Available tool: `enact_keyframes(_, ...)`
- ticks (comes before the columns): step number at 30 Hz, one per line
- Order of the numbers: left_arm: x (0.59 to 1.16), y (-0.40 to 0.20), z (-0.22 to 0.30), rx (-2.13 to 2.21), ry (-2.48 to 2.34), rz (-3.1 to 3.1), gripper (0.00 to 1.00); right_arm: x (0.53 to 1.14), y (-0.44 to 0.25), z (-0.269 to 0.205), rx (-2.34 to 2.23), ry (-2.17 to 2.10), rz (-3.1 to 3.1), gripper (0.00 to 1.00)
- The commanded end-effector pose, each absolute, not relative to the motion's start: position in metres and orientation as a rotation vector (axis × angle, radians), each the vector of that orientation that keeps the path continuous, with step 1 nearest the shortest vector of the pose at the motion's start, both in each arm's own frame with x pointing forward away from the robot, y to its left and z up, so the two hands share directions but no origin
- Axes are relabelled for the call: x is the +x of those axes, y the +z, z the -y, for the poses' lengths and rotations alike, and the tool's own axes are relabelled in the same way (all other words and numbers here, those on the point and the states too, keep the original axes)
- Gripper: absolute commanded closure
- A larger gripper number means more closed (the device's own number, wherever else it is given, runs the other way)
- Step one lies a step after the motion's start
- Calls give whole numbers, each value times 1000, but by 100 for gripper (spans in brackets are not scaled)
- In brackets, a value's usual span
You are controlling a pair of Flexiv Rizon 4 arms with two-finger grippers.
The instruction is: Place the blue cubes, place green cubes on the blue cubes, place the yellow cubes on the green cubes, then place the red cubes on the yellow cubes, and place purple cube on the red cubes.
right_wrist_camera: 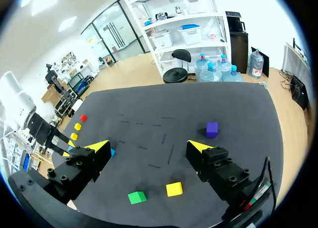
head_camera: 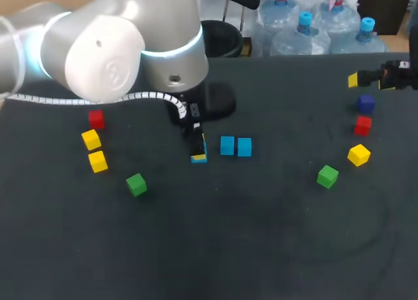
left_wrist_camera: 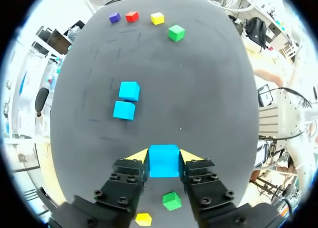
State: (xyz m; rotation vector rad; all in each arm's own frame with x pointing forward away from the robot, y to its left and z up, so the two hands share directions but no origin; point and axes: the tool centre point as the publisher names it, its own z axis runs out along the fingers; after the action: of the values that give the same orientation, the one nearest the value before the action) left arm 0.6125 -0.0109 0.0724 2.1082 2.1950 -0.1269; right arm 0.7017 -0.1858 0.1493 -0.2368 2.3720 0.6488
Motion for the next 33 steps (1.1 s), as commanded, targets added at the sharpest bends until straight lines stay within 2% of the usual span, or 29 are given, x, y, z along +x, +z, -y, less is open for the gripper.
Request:
enact_keyframes(1, 605, 81, 9, 2117, -120, -2191, 100, 701, 150, 186, -236, 646, -2373, 0)
enact_keyframes(21, 605, 81, 9, 2117, -120, -2191, 100, 701, 150, 186, -236, 646, -2373, 0)
enact_keyframes(33, 626, 51, 16, 2203, -101, -2169, 100, 701, 150, 186, -236, 646, -2373, 0)
